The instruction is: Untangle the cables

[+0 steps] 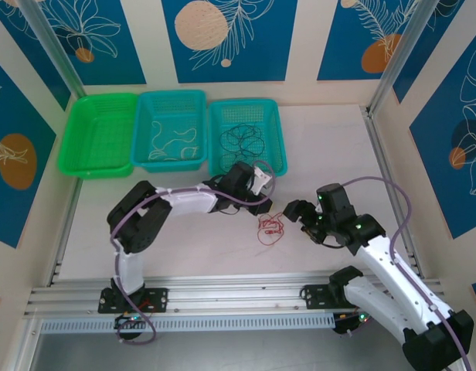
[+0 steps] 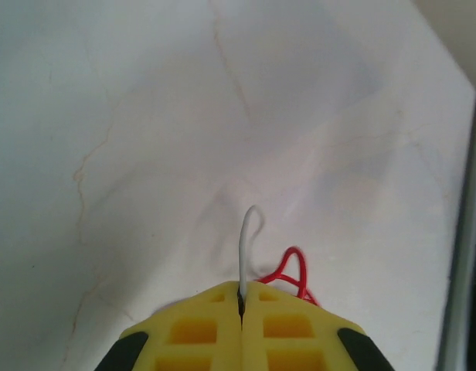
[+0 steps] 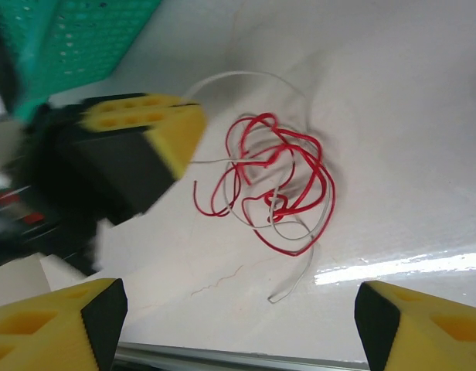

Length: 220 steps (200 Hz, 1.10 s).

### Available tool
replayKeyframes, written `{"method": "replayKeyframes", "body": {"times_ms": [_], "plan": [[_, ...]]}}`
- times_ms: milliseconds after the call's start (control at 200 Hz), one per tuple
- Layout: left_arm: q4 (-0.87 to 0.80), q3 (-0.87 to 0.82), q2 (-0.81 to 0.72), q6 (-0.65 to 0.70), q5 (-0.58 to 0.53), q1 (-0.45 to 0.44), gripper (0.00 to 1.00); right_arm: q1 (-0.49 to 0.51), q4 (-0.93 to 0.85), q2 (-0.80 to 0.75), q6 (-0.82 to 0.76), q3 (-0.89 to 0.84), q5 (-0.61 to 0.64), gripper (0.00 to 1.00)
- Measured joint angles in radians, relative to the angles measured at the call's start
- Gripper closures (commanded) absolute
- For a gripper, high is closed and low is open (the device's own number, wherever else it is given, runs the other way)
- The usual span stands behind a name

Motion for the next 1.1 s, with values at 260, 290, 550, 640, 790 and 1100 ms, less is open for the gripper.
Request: {"method": "replayKeyframes", "body": {"times_ms": [260,290,550,640,790,1100], "plan": [[0.040,-0.039,-0.175,-0.039,0.004,0.000,1.00,0.048,0.171,0.200,0.048,-0.029,-0.041,0.21],[0.043,-0.047,-0.184,-0.044,0.007,0.000,1.00,0.056,0.197,0.227,0.053,-0.029,-0.045,0.21],[0.042,-0.095,-0.255,-0.080,0.019,0.000,1.00,0.080,0.339,0.469,0.074,0.005,-0.037,0.32],[0.035,-0.110,-0.322,-0.087,0.023,0.000,1.00,0.063,0.358,0.523,0.081,0.009,-0.010,0.38],[-0.035,-0.129,-0.518,-0.068,-0.001,0.000,1.00,-0.019,0.391,0.558,0.084,-0.015,0.007,0.45],[-0.207,-0.137,-0.885,0.000,-0.166,0.014,1.00,-0.156,0.389,0.520,0.079,-0.084,-0.003,0.49]]}}
